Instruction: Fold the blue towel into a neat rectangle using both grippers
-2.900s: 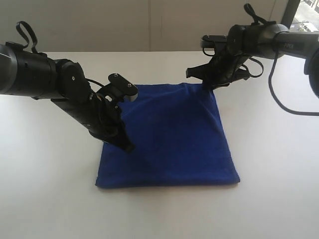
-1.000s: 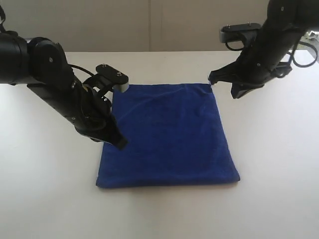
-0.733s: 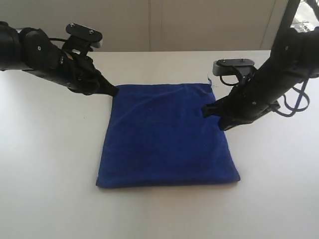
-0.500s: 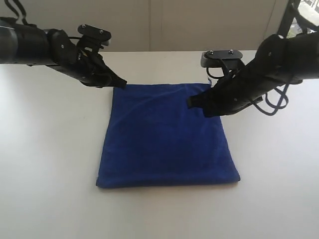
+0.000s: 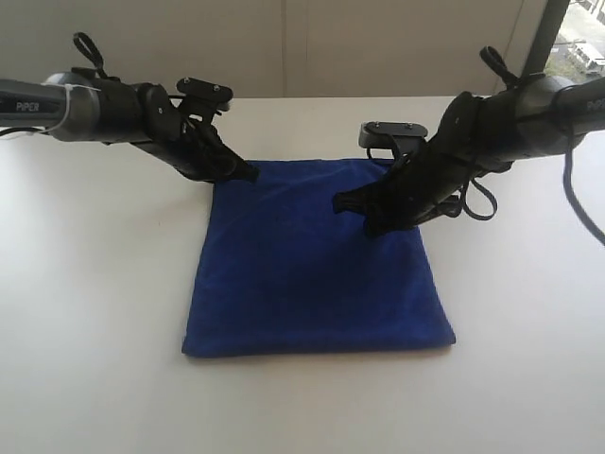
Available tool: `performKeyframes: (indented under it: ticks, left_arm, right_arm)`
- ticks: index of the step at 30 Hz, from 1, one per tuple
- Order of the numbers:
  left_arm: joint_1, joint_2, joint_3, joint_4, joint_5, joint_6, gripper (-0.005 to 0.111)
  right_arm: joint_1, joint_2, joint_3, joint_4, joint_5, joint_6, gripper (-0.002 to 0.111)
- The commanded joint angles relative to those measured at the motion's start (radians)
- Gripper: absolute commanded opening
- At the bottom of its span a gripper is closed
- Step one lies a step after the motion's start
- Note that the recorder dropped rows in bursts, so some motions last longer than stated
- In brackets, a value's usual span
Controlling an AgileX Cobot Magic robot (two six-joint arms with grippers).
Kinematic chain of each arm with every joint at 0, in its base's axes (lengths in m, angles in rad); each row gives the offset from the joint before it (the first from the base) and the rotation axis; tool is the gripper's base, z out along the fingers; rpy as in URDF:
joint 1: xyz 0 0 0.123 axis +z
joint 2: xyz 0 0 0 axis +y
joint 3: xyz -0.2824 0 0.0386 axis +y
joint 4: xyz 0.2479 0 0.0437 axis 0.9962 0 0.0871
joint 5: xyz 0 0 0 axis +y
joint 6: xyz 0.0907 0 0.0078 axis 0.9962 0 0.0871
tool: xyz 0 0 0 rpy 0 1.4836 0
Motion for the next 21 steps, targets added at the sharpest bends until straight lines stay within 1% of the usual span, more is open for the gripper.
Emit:
performKeyframes:
  ticks: [1, 7, 17, 21]
  left_arm:
    - [0.005, 0.024, -0.006, -0.016, -0.033, -0.010, 0.000]
    - [0.012, 0.027, -0.006, 0.006, -0.096, -0.004, 0.000]
    - [0.026, 0.025, -0.006, 0.006, -0.075, -0.002, 0.000]
    - [0.026, -0.018, -0.006, 0.006, -0.080, -0.002, 0.000]
  right_arm:
    - [0.001, 0.012, -0.005, 0.002, 0.031, -0.014, 0.000]
    - [0.001, 0.015, -0.005, -0.002, 0.046, -0.014, 0.000]
    - [0.001, 0.023, -0.003, -0.009, 0.049, -0.014, 0.000]
    - [0.001, 0.005, -0.012, -0.010, 0.030, -0.014, 0.000]
